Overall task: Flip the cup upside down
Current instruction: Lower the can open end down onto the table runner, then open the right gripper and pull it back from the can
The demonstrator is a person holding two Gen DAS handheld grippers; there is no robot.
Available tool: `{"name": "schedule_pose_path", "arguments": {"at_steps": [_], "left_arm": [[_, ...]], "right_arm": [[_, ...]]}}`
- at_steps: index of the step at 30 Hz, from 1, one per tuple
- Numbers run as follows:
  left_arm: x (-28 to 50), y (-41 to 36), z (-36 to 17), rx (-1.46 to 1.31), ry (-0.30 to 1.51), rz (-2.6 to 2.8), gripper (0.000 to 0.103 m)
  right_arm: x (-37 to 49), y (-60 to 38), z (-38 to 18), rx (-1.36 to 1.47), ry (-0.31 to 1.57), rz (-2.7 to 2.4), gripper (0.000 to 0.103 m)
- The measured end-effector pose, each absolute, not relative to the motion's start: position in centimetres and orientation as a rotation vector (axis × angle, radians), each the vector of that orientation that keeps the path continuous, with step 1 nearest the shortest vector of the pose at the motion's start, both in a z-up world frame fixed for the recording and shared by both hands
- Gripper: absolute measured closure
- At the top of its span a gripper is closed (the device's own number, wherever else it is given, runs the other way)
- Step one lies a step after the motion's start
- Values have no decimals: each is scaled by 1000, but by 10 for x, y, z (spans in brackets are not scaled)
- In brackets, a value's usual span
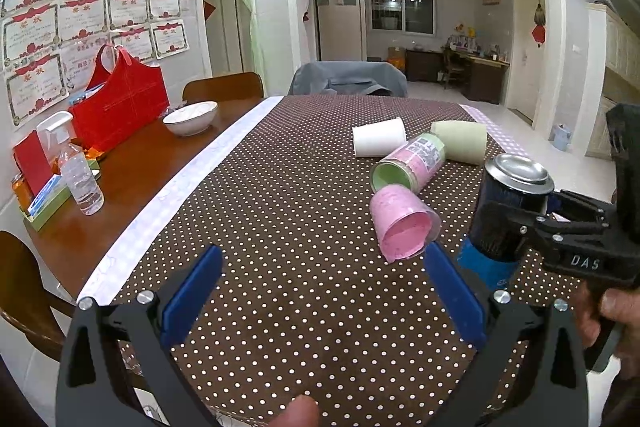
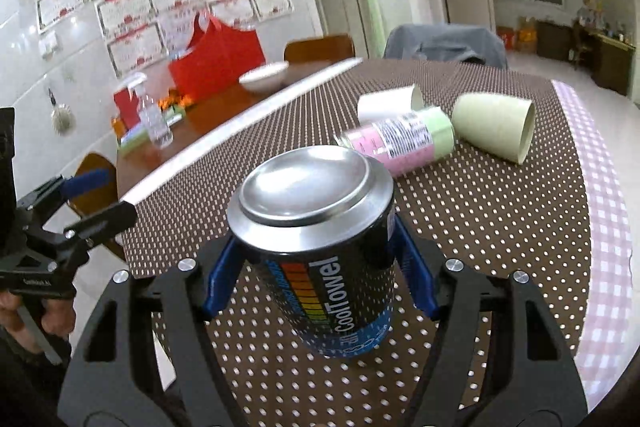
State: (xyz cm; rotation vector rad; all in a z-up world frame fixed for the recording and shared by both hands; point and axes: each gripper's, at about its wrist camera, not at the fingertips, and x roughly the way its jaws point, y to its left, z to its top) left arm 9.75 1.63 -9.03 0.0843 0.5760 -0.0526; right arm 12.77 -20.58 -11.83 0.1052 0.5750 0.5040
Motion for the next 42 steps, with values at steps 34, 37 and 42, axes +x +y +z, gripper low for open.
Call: {"name": "schedule_pose_path", "arguments": {"at_steps": [34,37,42], "left_arm": [[82,12,-70,59,552,-102,4],[77,11,-64,56,536,-103,4],[69,7,-54,63,510,-99,4]], "right_arm": [[81,-200,-75,103,455,256,6],[71,-199,-64,109,430,234,6],[52,-200,-49,114,405,162,6]]}}
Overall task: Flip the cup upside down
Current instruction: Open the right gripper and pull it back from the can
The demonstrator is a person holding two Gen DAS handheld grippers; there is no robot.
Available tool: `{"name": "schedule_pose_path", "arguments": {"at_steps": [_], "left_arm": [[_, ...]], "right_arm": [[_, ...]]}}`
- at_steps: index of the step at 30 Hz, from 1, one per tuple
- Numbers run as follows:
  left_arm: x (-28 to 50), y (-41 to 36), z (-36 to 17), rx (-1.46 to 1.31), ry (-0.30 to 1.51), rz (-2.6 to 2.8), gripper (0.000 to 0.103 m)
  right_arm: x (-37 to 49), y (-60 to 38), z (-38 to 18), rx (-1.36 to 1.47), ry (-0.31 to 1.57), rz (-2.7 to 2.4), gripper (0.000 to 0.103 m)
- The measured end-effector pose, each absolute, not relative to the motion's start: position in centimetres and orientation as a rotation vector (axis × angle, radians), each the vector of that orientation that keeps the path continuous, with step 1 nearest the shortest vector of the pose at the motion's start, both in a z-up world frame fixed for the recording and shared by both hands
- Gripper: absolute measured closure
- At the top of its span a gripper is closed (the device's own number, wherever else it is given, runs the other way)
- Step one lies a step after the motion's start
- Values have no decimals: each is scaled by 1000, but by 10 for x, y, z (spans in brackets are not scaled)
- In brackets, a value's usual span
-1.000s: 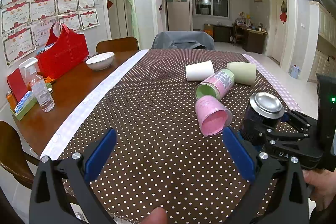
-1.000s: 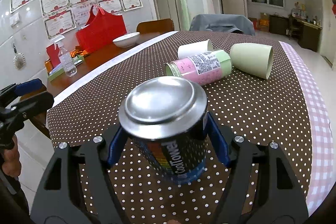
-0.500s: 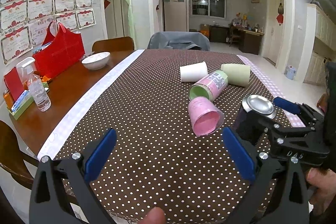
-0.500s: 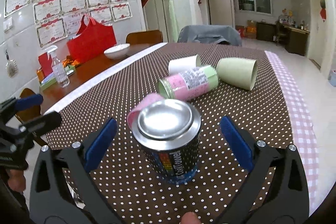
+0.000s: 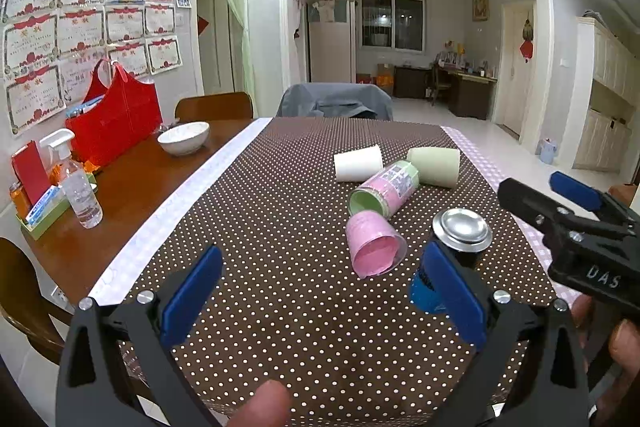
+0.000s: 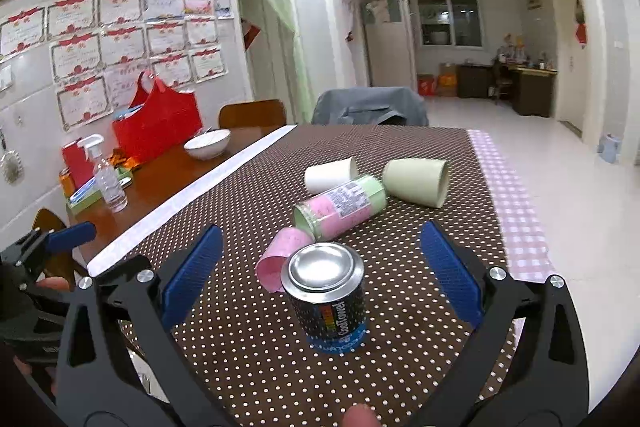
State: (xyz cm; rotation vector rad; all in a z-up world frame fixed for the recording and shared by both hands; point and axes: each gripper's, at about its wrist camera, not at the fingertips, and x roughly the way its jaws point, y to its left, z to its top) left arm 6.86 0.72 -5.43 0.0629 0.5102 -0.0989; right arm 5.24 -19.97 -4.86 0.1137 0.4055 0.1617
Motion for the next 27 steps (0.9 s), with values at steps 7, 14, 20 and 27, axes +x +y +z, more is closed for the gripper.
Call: {"name": "schedule_pose_path", "arguments": {"at_steps": [7,14,20,27], "left_arm": [[52,2,-39,65,470,-108,4],[34,-2,-24,69,419,-119,4],[28,-4,-19,73,399,-121,4],[23,-6,-15,78,381,-116,4]], "right_arm": [[24,-200,-37,109,370,43,6],[1,-206,-27,116,323,-33,6],[-7,-213,-27,124,312,-59,6],[-9,-209,-26,115,306,-51,6]]}}
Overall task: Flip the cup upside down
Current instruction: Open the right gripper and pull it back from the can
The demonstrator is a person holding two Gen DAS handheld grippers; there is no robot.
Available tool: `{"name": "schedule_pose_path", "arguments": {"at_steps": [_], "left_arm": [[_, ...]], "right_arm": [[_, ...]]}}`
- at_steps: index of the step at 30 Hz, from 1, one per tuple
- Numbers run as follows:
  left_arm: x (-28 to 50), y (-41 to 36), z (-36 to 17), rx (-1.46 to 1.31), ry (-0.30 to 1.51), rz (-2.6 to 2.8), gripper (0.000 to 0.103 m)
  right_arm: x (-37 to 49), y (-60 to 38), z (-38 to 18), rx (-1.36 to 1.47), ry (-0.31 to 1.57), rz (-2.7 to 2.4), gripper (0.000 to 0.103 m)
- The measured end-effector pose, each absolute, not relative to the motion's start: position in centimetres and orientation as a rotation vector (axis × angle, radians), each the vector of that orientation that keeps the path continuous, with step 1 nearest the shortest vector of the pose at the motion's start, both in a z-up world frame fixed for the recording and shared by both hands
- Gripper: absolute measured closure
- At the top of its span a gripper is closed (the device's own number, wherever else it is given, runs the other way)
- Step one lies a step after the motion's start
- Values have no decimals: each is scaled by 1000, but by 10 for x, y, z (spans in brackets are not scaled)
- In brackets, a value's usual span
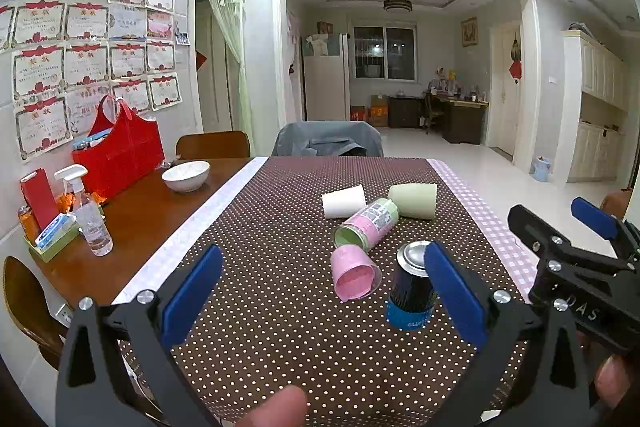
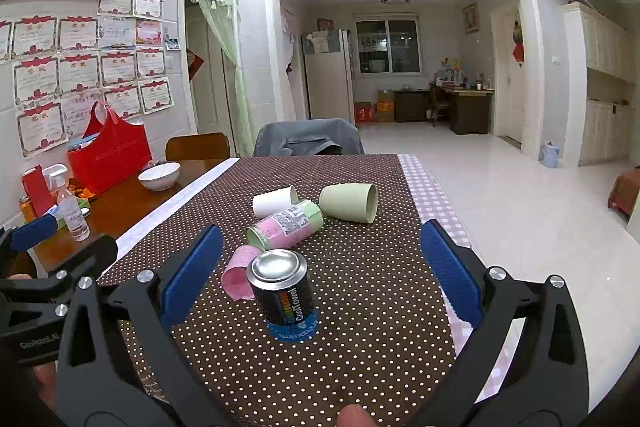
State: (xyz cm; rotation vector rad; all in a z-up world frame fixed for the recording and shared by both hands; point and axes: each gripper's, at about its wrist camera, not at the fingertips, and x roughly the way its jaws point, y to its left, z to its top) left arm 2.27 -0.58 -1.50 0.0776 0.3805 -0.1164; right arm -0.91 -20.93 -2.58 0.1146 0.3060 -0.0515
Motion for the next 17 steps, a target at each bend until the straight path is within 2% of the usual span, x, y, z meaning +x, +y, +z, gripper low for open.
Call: {"name": "schedule_pose_path", "arguments": {"at_steps": [17], "left_arm": [[25,-4,-17,82,376,-92,4]], "right_arm": [[-7,-206,-27,118,312,-38,6]]}}
